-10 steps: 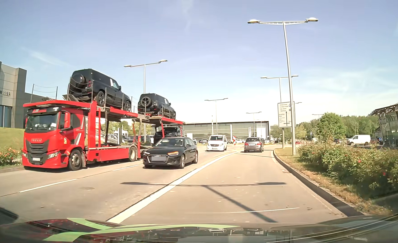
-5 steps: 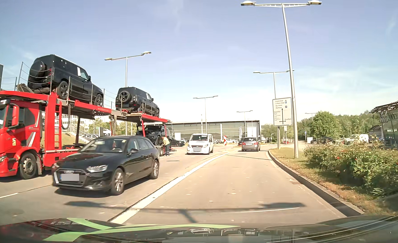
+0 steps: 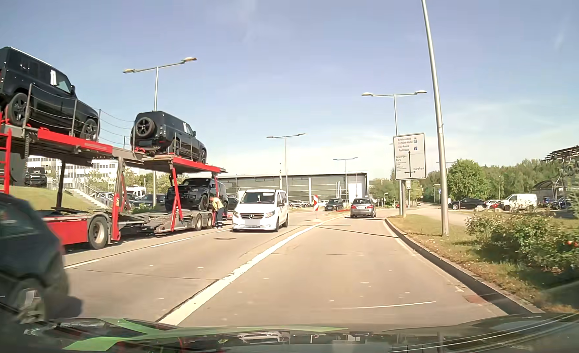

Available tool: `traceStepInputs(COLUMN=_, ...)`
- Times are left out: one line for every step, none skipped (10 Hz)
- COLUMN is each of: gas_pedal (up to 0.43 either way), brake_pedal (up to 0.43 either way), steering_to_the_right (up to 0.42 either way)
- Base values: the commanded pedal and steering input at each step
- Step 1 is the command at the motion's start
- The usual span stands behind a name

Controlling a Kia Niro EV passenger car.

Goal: Follow the waypoints while adhering to traffic rules and regulations

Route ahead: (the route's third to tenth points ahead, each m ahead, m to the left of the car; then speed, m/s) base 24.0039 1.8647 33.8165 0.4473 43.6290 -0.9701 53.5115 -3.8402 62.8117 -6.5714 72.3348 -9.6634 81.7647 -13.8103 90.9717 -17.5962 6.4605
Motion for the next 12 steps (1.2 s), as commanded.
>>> traceStepInputs(gas_pedal=0.197, brake_pedal=0.000, steering_to_the_right=0.040)
traceStepInputs(gas_pedal=0.197, brake_pedal=0.000, steering_to_the_right=0.040)
traceStepInputs(gas_pedal=0.197, brake_pedal=0.000, steering_to_the_right=0.039)
traceStepInputs(gas_pedal=0.197, brake_pedal=0.000, steering_to_the_right=0.039)
traceStepInputs(gas_pedal=0.197, brake_pedal=0.000, steering_to_the_right=0.039)
traceStepInputs(gas_pedal=0.197, brake_pedal=0.000, steering_to_the_right=0.039)
traceStepInputs(gas_pedal=0.197, brake_pedal=0.000, steering_to_the_right=0.039)
traceStepInputs(gas_pedal=0.197, brake_pedal=0.000, steering_to_the_right=0.037)
traceStepInputs(gas_pedal=0.197, brake_pedal=0.000, steering_to_the_right=0.034)
traceStepInputs(gas_pedal=0.197, brake_pedal=0.000, steering_to_the_right=0.035)
traceStepInputs(gas_pedal=0.197, brake_pedal=0.000, steering_to_the_right=0.035)
traceStepInputs(gas_pedal=0.197, brake_pedal=0.000, steering_to_the_right=0.035)
